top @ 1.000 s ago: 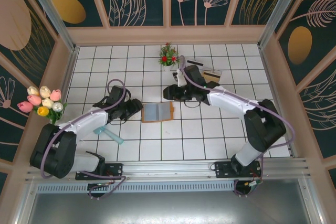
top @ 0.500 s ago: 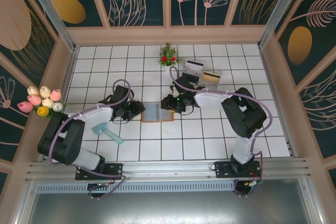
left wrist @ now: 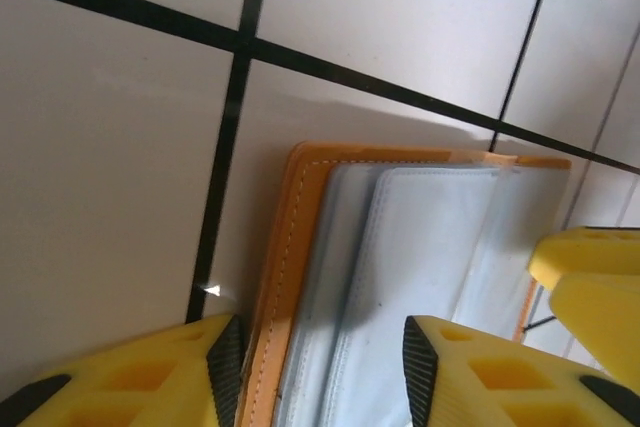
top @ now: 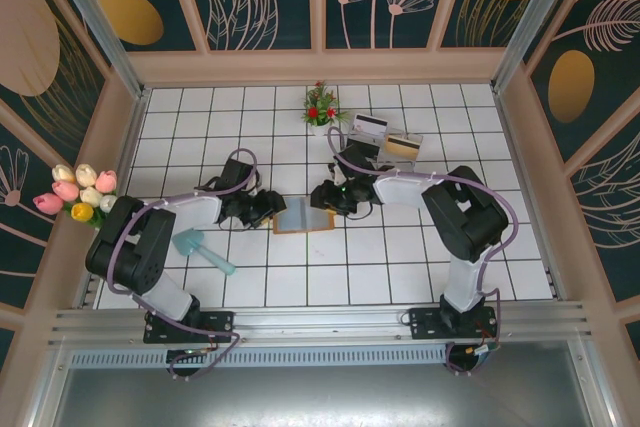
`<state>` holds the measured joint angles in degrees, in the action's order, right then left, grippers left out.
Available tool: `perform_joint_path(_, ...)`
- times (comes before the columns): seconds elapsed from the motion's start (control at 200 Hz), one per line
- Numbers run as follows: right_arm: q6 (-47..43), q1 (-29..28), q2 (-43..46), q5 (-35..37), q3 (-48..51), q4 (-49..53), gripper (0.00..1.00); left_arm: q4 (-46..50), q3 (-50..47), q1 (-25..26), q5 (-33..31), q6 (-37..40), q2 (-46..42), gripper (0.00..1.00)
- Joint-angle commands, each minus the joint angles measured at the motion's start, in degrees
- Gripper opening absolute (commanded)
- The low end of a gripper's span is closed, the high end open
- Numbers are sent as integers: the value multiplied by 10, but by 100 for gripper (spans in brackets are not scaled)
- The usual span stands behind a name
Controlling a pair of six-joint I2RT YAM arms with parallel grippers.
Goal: Take the credit cards out of the card holder
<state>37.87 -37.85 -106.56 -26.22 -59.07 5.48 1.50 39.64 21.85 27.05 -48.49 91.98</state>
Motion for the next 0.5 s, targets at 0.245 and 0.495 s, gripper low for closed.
perform_joint_path(0.245,-6,3,-23,13,39,19,44,-259,-64,7,134,-26,-39,3)
perform_joint_path(0.495,-10,3,-26,-2,44,5,46,-357,-97,6,159,-54,-64,3)
